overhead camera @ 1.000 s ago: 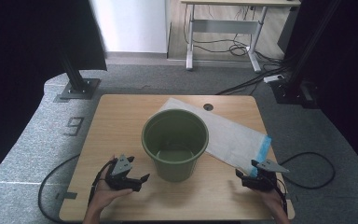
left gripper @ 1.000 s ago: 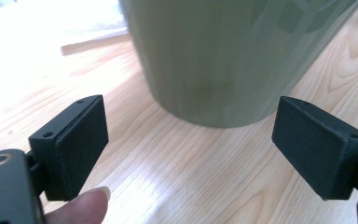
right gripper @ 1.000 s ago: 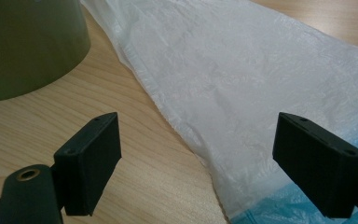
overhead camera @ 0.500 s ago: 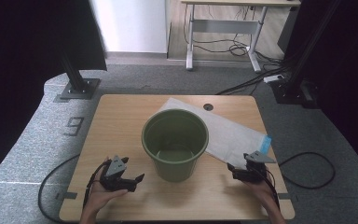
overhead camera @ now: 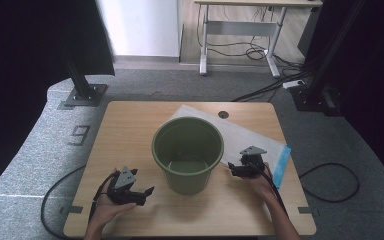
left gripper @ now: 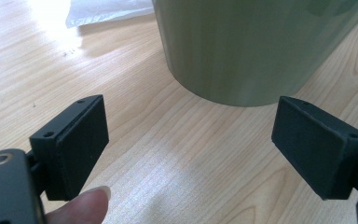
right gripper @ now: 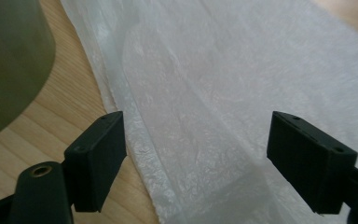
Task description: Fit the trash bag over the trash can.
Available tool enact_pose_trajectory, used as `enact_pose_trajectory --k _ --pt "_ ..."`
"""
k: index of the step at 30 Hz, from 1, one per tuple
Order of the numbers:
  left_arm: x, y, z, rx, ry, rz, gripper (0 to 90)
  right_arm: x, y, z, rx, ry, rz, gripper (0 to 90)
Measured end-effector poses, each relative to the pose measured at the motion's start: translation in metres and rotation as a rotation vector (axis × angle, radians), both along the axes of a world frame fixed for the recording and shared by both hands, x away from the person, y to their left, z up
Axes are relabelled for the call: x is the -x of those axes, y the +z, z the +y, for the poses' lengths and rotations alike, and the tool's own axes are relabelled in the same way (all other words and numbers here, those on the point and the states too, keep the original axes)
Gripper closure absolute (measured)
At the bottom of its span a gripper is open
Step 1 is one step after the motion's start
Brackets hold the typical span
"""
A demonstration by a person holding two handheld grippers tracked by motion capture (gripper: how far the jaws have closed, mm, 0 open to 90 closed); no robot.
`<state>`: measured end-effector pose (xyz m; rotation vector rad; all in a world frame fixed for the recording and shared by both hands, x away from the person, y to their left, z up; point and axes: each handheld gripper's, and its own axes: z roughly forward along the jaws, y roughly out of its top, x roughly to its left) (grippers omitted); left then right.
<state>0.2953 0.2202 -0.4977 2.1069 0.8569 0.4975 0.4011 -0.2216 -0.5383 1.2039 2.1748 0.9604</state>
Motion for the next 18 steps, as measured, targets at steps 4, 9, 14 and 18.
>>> enact_pose_trajectory --k 4,9,14,18 --pt "0.001 -0.001 0.004 0.001 0.018 0.004 10.7 -0.008 -0.008 -0.001 -0.020 0.030 0.044 22.1" --pt "0.002 -0.008 0.009 0.010 0.037 0.023 11.0 -0.008 -0.010 0.004 -0.015 0.056 0.069 29.1" --pt "0.000 -0.011 0.012 0.013 0.040 0.033 11.0 -0.009 -0.010 -0.002 -0.038 0.022 0.070 50.9" --pt "0.000 -0.012 0.014 0.023 0.040 0.038 11.1 -0.012 -0.009 -0.011 -0.067 -0.032 0.072 71.6"
